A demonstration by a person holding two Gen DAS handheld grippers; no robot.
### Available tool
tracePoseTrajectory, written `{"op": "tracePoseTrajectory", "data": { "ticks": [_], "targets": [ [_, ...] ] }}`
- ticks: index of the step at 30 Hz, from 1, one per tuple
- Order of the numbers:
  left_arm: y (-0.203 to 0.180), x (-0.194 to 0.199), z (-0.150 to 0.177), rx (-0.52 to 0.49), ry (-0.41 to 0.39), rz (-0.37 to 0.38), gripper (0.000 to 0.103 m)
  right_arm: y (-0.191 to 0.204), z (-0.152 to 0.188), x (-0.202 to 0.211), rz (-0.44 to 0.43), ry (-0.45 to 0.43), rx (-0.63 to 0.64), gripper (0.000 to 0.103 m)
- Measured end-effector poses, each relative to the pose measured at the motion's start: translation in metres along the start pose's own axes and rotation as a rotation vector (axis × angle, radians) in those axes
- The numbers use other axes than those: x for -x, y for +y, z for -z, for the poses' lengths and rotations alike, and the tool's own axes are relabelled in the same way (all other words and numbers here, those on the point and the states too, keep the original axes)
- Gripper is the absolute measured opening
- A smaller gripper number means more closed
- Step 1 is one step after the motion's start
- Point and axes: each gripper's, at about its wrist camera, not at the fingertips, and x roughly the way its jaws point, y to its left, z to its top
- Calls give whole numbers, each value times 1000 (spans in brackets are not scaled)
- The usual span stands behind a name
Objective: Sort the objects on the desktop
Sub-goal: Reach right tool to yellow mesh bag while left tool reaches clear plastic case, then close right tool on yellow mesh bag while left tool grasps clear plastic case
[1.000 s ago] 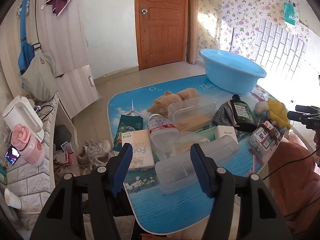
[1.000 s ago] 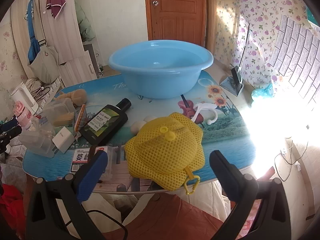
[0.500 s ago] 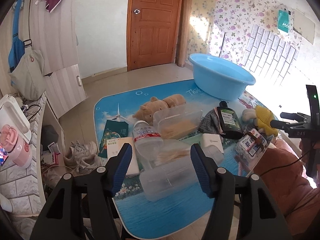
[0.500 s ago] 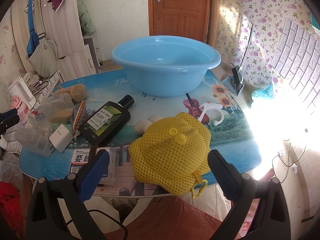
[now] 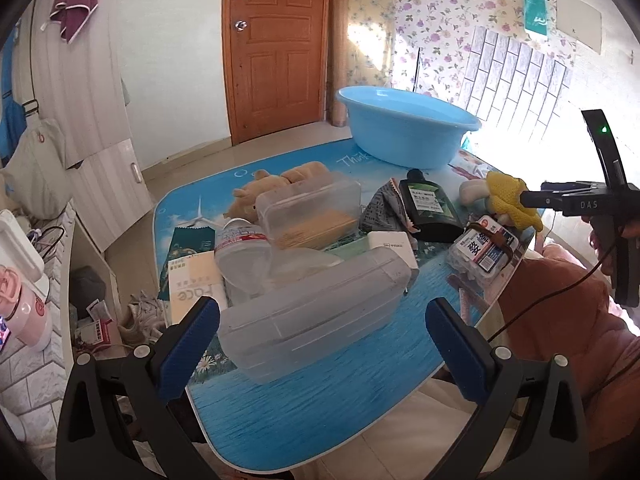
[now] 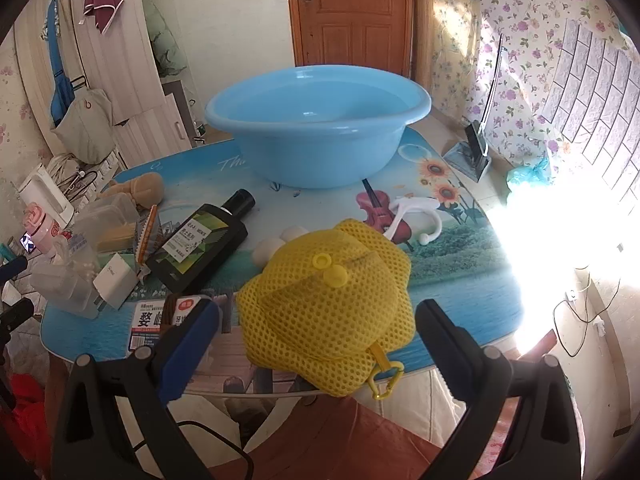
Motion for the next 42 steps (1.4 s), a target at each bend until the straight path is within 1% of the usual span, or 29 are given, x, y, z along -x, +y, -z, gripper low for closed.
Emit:
{"op": "tracePoseTrajectory", "data": {
  "ticks": [6,10,13,15,16,17,18,20,22,24,25,26,28,34,37,38,39,40,41,42],
  "targets": [
    [-3,-7,6,-45,4,-39,103,-9,0,-2,12,7,-19,101],
    [5,-13,14,-39,39,-71,103,-9,0,-4,7,11,-19,101],
    [13,-16,19,-3,60,-53,103,-8,1,-7,-3,20,-19,101],
    [13,-13,21,7,45,-37,101,-7,3,-10,1,29,-16,101],
    [13,-11,21,15,37,-27,98,-7,3,-12,3,39,-16,101],
    [13,-10,20,24,31,-18,84,-7,4,-14,5,52,-19,101],
    [13,-8,19,29,26,-26,71,-8,4,-17,2,64,-24,101],
    [11,-7,18,19,33,-46,64,-8,5,-20,-13,76,-32,101],
    [9,-6,19,15,38,-48,61,-7,5,-21,-11,75,-30,101],
    [7,-3,19,11,45,-45,56,-6,5,-21,-15,72,-25,99],
    [6,-1,20,8,49,-44,55,-6,5,-21,-25,70,-23,93],
    [4,1,20,5,51,-45,53,-6,5,-21,-37,70,-20,90],
    [2,5,21,-1,54,-38,53,-4,5,-20,-28,66,-9,82],
    [-11,12,22,-49,72,-10,53,-5,4,-13,-54,42,-3,68],
    [-13,3,23,-77,88,-11,53,-4,4,-12,-56,41,6,67],
    [-15,0,23,-82,93,-9,56,-5,4,-12,-57,42,4,67],
    [-17,-4,22,-87,98,-4,62,-6,4,-12,-61,44,-6,67],
    [-19,-7,21,-93,99,1,65,-7,4,-12,-68,47,-16,69],
    [-21,-9,20,-97,97,6,68,-9,4,-13,-74,52,-22,71],
    [-22,-11,20,-98,97,12,68,-9,4,-13,-75,56,-26,72]
  ]
}}
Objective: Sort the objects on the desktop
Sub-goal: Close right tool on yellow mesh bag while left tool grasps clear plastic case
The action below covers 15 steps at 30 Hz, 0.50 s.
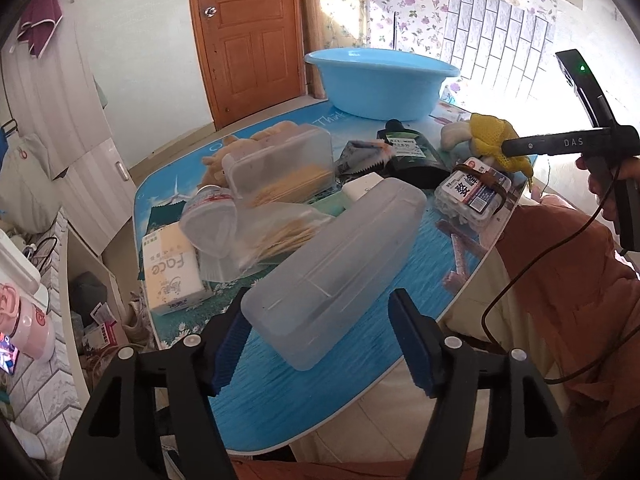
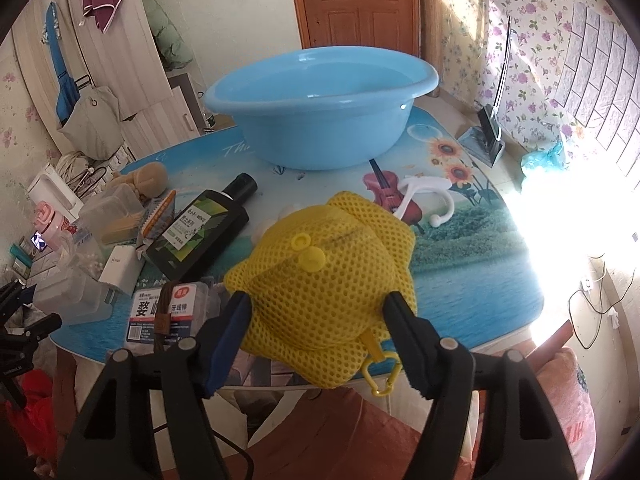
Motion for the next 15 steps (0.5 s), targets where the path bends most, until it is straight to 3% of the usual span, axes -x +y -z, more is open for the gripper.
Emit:
{"op": "tracePoseTrajectory", "data": {
  "ticks": [1,3,5,9,15],
  "targets": [
    [-1,-2,-1,1,3,8,68,0,0,-1,3,6,1,75],
    [-3,-2,-4,8,-10,-5,53,1,0,-3,11,13,11,77],
    [-4,0,-6,23,-19,26,48,3,-1,-5,22,14,25,77],
    [-10,4,-3,21,-13,34,43,3,0,-6,18,5,34,78],
    [-12,17,-4,70,-38,60,39,0,0,0,3,-18,31,63]
  ]
}}
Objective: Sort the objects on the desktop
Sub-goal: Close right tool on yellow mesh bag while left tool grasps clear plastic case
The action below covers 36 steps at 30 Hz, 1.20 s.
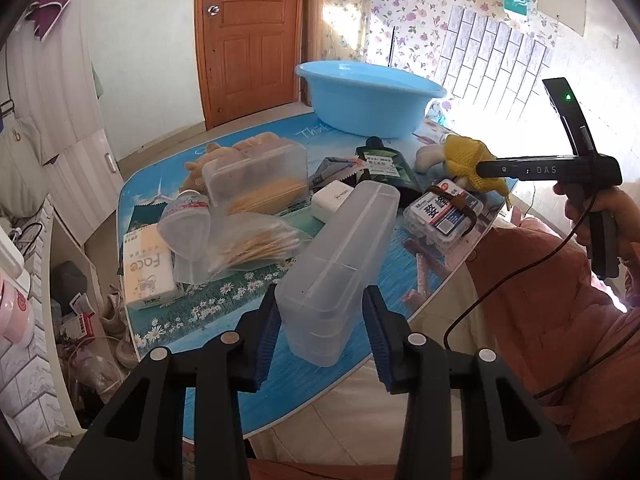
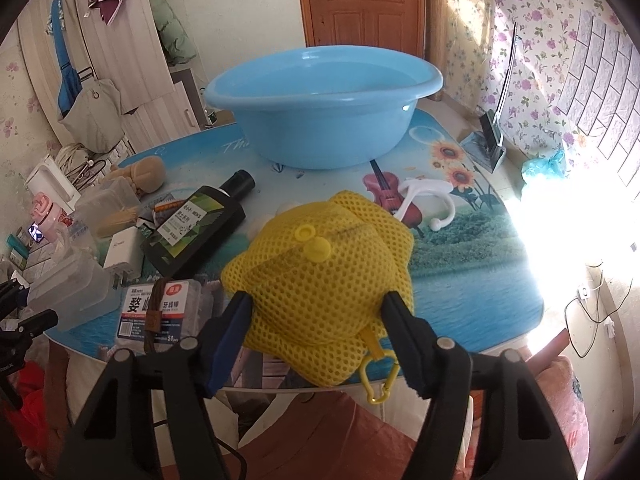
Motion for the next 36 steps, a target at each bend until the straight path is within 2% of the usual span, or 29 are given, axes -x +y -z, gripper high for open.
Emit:
{"op": "tracePoseTrajectory", "data": {
  "ticks": [2,8,11,15,23,24,25,28,36],
  "targets": [
    [-4,1,0,-9,6,-4,39,0,-1,3,-3,-12,-1,46],
    [-12,-10,4,-19,43,-26,39,3,0,5,-12,-9,21,45],
    [-11,-13,3,-10,47,-25,39,5,1,5,-12,-5,31,50],
    [-12,-18,3,-9,56,-20,39,9,0,0,32,7,67,72],
    [-17,-37,9,-8,93,-4,39,8,4,-11,1,27,63,77],
    [-17,-37,9,-4,92,-2,38,7,5,-11,-8,26,59,77],
    [-17,-36,9,2,87,2,38,6,5,-10,-23,23,54,69],
    [-17,-27,7,24,55,19,37,2,5,-7,-45,10,45,56],
    [-18,1,-10,51,-15,15,31,4,0,9,-69,-43,34,54]
  ]
}}
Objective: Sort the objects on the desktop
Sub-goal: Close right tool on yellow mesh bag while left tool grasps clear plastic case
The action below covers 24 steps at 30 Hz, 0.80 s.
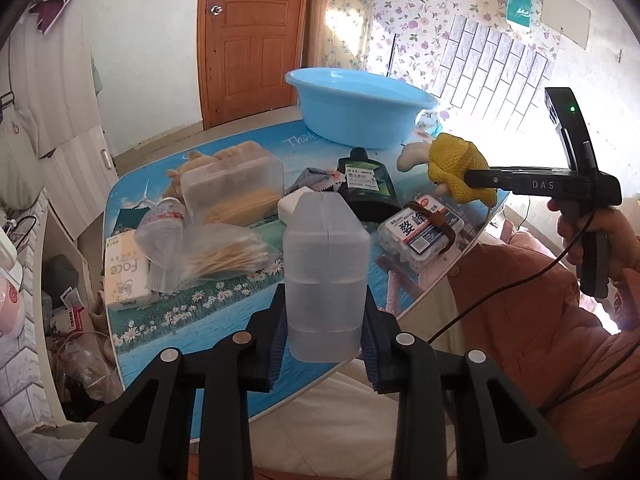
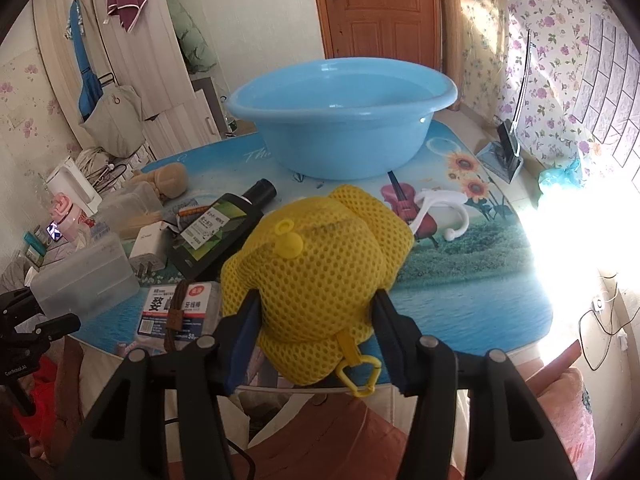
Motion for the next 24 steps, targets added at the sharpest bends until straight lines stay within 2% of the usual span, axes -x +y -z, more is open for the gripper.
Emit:
{"op": "tracePoseTrajectory", "data": {
  "ticks": [19,24],
  "targets": [
    [-1,1,-2,33,23,-1,31,-5,-1,7,-21,-4,-22,54],
    [-3,11,-8,33,-4,-4,31,-3,-4,16,-22,-27,-17,54]
  ]
}}
